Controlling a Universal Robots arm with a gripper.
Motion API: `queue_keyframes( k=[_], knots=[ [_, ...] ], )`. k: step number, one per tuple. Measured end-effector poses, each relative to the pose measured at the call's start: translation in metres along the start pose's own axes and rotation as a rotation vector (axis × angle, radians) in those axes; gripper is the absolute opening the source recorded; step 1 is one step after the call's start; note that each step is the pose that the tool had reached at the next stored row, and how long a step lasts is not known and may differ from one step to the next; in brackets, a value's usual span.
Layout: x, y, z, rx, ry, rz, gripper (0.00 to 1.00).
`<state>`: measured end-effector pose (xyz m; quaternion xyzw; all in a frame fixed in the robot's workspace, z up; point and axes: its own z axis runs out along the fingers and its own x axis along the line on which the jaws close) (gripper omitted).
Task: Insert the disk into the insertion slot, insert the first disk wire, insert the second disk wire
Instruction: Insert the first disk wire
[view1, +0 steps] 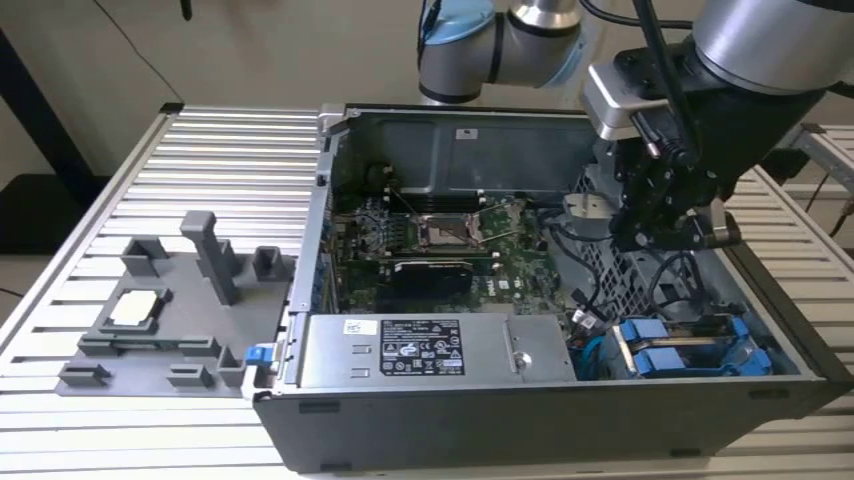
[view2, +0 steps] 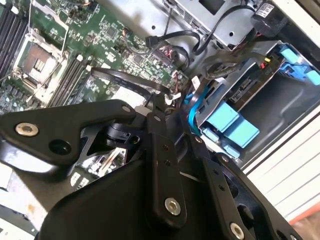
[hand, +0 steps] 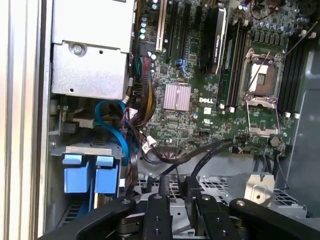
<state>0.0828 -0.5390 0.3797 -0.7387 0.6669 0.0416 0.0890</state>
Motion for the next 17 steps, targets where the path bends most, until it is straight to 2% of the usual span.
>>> queue_keyframes(
  k=[4, 5, 7, 9, 17],
  knots=[
    [-0.0003, 0.0014, 0.0018, -0.0015, -0.0020, -0.009, 0.27],
    [-0.0003, 0.0015, 0.0018, -0.0015, -0.0051, -0.010, 0.27],
    [-0.0003, 0.0016, 0.0019, -0.0001, -0.0198, -0.011, 0.27],
    [-0.0005, 0.0016, 0.0016, 0.0005, -0.0259, -0.011, 0.27],
    [-0.0009, 0.0021, 0.0039, 0.0003, -0.0263, -0.012, 0.27]
  ],
)
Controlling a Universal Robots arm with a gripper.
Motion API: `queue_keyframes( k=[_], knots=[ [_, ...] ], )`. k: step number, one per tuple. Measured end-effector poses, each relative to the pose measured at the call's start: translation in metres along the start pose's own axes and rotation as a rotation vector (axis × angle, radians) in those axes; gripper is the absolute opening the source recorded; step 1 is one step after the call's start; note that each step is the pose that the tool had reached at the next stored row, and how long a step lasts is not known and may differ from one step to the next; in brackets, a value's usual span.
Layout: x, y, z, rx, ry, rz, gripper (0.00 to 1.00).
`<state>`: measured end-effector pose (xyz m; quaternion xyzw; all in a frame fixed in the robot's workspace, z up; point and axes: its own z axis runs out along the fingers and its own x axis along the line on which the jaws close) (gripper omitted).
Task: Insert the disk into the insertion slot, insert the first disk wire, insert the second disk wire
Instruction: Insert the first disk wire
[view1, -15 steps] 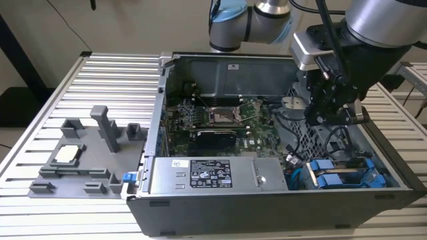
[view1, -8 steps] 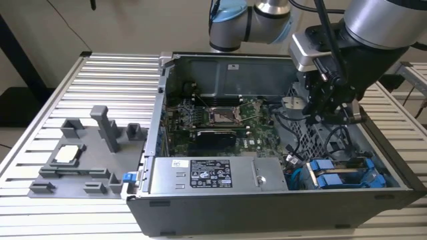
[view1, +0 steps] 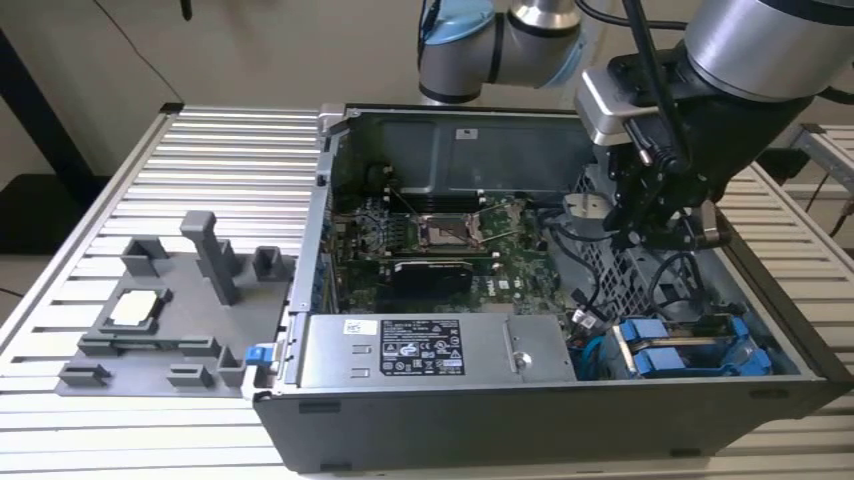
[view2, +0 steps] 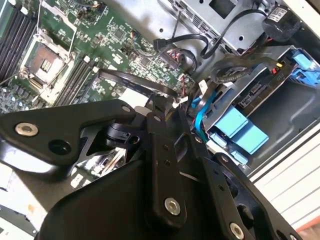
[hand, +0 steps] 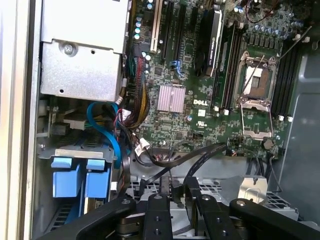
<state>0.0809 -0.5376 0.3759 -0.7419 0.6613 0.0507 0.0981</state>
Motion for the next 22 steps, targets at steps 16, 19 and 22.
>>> queue_keyframes(
  k=[16, 19, 22],
  knots=[
    [0.0001, 0.0000, 0.0005, 0.0001, -0.0003, 0.000, 0.16],
    [0.0001, 0.0000, 0.0006, 0.0001, -0.0002, 0.000, 0.16],
    [0.0002, -0.0003, 0.0007, 0.0001, -0.0003, 0.000, 0.16]
  ],
)
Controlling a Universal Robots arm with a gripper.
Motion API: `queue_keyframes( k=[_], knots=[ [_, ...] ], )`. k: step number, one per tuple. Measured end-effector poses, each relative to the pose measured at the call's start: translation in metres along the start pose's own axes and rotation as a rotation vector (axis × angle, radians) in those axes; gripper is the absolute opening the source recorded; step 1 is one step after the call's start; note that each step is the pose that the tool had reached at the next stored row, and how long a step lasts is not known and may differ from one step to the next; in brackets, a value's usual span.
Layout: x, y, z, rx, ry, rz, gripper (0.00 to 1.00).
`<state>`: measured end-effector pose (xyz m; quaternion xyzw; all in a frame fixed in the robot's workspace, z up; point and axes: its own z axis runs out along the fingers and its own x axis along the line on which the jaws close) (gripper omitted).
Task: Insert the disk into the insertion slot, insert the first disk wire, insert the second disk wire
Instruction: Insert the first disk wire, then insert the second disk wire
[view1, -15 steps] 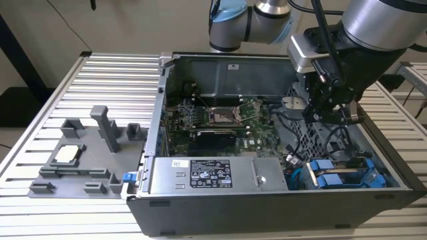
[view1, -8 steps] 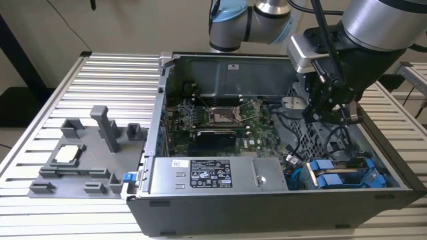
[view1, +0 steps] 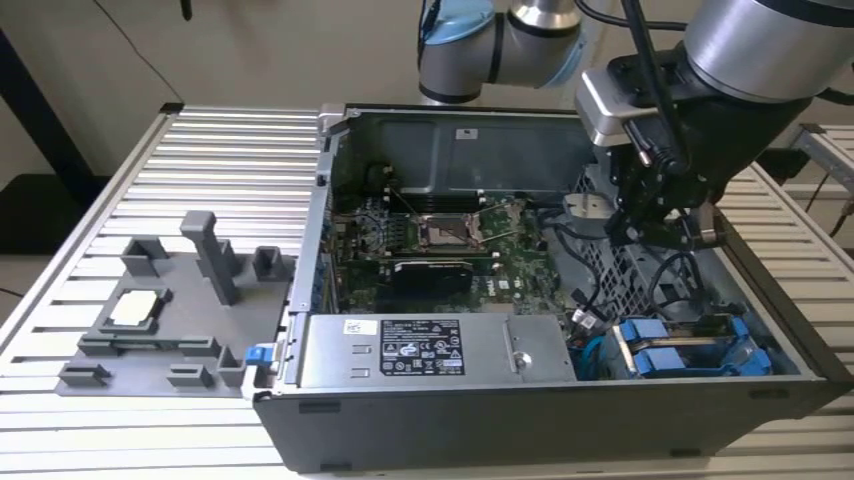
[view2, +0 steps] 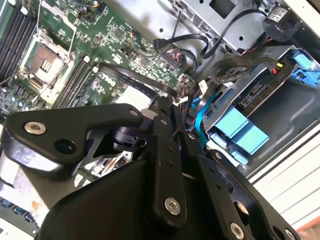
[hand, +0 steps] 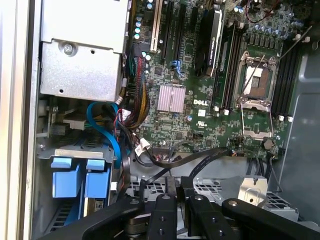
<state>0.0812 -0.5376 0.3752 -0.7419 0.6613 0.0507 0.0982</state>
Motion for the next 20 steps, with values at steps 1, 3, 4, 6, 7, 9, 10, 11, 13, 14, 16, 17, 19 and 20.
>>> queue_keyframes(
  k=[1, 3, 4, 6, 7, 9, 10, 11, 13, 14, 16, 17, 19, 20],
  knots=[
    [0.0003, -0.0010, 0.0001, -0.0002, -0.0002, 0.000, 0.16],
    [0.0020, -0.0055, 0.0002, -0.0020, -0.0003, 0.001, 0.16],
    [0.0031, -0.0081, 0.0003, -0.0031, -0.0004, 0.001, 0.16],
    [0.0058, -0.0139, 0.0007, -0.0049, -0.0006, 0.001, 0.16],
    [0.0073, -0.0165, 0.0009, -0.0054, -0.0005, 0.001, 0.16],
    [0.0099, -0.0199, 0.0011, -0.0059, 0.0009, 0.001, 0.16],
    [0.0114, -0.0205, 0.0010, -0.0061, 0.0022, 0.001, 0.16],
    [0.0129, -0.0206, 0.0008, -0.0063, 0.0051, 0.001, 0.16],
    [0.0154, -0.0211, 0.0004, -0.0074, 0.0142, 0.001, 0.16],
    [0.0167, -0.0214, 0.0002, -0.0081, 0.0194, 0.000, 0.16],
    [0.0186, -0.0223, 0.0001, -0.0095, 0.0318, 0.000, 0.16],
    [0.0195, -0.0228, -0.0002, -0.0105, 0.0391, -0.001, 0.16],
    [0.0215, -0.0238, -0.0004, -0.0119, 0.0508, -0.001, 0.16],
    [0.0222, -0.0244, -0.0004, -0.0125, 0.0561, -0.002, 0.16]
  ],
)
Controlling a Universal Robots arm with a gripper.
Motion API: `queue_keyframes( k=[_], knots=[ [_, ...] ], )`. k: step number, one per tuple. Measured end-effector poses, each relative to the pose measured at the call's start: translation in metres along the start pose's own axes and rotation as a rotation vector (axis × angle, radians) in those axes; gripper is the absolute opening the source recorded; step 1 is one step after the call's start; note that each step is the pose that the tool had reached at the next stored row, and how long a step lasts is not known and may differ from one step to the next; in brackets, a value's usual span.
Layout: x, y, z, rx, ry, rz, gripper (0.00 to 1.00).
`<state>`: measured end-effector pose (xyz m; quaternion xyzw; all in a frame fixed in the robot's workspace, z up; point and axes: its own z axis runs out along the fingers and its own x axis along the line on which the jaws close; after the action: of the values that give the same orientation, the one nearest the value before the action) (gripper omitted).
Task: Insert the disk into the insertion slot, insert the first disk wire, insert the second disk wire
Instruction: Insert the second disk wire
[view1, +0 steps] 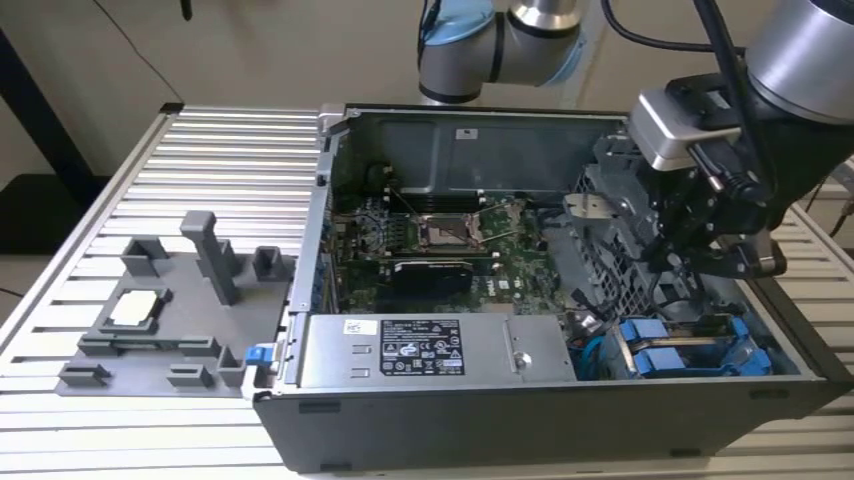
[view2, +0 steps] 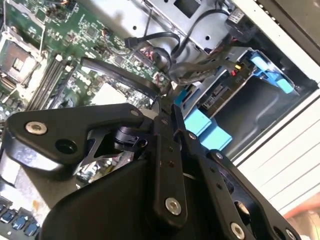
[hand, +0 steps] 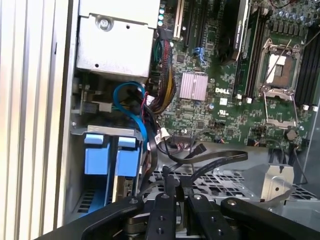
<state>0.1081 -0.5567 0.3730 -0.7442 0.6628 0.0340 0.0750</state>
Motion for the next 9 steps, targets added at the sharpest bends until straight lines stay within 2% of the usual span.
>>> queue_keyframes(
  k=[3, 4, 9],
  knots=[
    [0.0017, -0.0037, 0.0002, -0.0043, 0.0189, -0.001, 0.16],
    [0.0029, -0.0044, 0.0001, -0.0049, 0.0211, -0.001, 0.16],
    [0.0126, -0.0056, -0.0003, -0.0049, 0.0219, -0.001, 0.16]
  ],
)
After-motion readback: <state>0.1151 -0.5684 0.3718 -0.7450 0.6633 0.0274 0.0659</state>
